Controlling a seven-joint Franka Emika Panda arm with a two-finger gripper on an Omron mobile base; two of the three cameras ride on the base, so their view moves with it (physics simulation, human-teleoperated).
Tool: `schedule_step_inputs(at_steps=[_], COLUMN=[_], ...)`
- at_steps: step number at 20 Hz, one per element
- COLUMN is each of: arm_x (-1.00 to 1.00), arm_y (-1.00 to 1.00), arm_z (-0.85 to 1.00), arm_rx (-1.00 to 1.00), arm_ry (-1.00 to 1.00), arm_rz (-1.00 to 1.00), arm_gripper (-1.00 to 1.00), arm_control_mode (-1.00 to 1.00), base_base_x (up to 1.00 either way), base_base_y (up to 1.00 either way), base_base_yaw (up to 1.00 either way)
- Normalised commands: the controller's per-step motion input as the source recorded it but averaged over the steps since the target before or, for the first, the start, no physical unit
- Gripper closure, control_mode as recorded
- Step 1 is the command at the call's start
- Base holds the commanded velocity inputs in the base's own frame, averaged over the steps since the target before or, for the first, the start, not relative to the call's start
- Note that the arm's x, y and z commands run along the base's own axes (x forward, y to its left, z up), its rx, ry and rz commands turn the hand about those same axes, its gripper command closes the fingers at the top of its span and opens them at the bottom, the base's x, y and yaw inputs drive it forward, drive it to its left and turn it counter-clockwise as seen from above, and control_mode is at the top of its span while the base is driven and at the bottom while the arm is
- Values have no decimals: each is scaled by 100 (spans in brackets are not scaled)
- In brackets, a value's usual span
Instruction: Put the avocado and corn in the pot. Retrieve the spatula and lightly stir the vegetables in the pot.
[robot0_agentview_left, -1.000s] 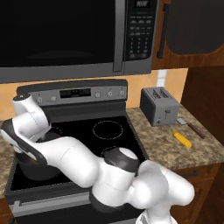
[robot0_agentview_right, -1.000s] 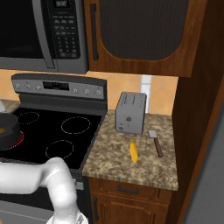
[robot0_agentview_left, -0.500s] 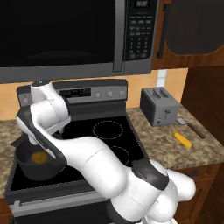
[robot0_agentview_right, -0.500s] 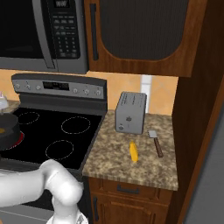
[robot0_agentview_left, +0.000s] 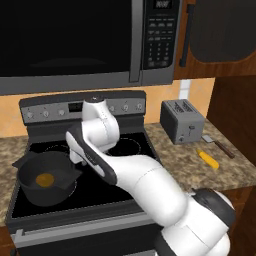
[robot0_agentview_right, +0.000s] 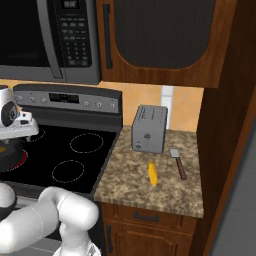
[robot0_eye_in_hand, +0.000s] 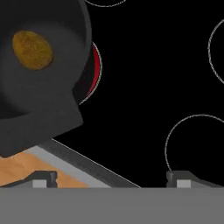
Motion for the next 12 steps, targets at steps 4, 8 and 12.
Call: schedule_step_inputs(at_steps=[4,8,12], arm_x=[16,32,38], arm_y=[-100,-100,-100], arm_z=[-21,-27,-28], arm_rx=[10,11,11], arm_ry=[4,7,6], arm_rz=[-17,-16,-15], arm_gripper=[-100,-100,-100], arm_control_mode=[-100,-100,-100], base_base_x=[0,0,0], base_base_y=[0,0,0], base_base_yaw=[0,0,0])
